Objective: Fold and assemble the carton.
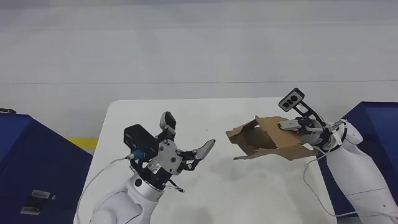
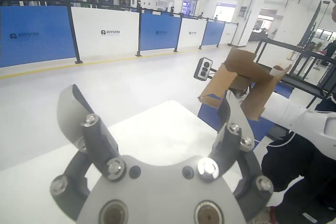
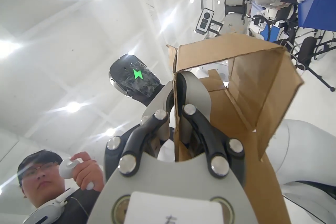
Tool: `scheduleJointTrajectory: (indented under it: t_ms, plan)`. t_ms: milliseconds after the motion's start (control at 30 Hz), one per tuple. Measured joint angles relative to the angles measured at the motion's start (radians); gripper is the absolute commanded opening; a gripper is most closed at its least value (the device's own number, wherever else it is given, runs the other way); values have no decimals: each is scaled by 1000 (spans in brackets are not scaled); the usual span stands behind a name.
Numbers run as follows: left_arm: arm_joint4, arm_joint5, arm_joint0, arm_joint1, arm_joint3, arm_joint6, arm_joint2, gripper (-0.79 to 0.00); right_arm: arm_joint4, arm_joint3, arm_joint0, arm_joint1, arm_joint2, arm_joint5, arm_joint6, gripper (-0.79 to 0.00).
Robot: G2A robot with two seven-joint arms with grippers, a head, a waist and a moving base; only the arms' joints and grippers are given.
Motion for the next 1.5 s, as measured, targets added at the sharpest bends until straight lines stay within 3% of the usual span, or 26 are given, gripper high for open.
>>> scheduleJointTrajectory:
  t_ms: [200,433,800,1500]
  plan:
    - [-269,-32,-37,-2,44,-131,-4,0,-21,-23,-21,-1,14,-18,2,-785]
    - [-417,-27,-103,-10,111,-232,38,0,-46,-35,-42,-2,24,-41,0,-785]
    - [-422,19,-192,-27,201,-247,122,0,-52,-43,-66,-5,36,-45,27,-785]
    - [-427,27,-213,-42,253,-220,175,0,-4,-61,-89,-1,55,-30,26,-785]
